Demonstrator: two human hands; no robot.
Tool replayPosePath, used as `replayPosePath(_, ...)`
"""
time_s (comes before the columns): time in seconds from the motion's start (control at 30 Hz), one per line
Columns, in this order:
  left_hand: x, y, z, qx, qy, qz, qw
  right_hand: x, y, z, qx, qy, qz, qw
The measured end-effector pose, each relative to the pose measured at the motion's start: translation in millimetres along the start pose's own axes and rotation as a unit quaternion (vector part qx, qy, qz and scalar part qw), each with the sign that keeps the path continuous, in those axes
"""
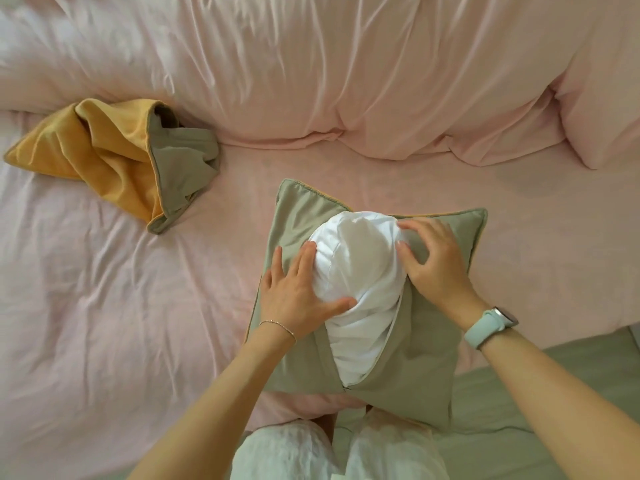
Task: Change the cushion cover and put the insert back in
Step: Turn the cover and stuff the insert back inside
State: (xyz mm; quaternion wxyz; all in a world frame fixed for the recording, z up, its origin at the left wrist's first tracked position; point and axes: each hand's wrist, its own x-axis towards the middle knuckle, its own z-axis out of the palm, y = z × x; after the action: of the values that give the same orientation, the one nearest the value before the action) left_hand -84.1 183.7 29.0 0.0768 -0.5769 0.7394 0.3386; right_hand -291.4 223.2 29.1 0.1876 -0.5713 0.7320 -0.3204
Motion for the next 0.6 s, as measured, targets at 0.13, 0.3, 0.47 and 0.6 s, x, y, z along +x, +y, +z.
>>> replayPosePath(0.13,-4,2,4,0.025,0.014,0.001,1.0,8,-27,19,-0.009,-0.049,-0.122,0.991)
replayPosePath(0.3,-2,-11,2,-0.033,-0.004,-0.042,0.999,4,-17,35,-0.074,-0.186,0.022,0.98)
replayPosePath(0.47,2,-11,-3,-0.004,-0.024,-0.033,0.999,8,-5,35,0.058,-0.237,0.15,0.958)
replayPosePath(0.6,4,-3,-19,-0.02,-0.032,0.016,0.999,8,-7,36,0.037,-0.276,0.154,0.948)
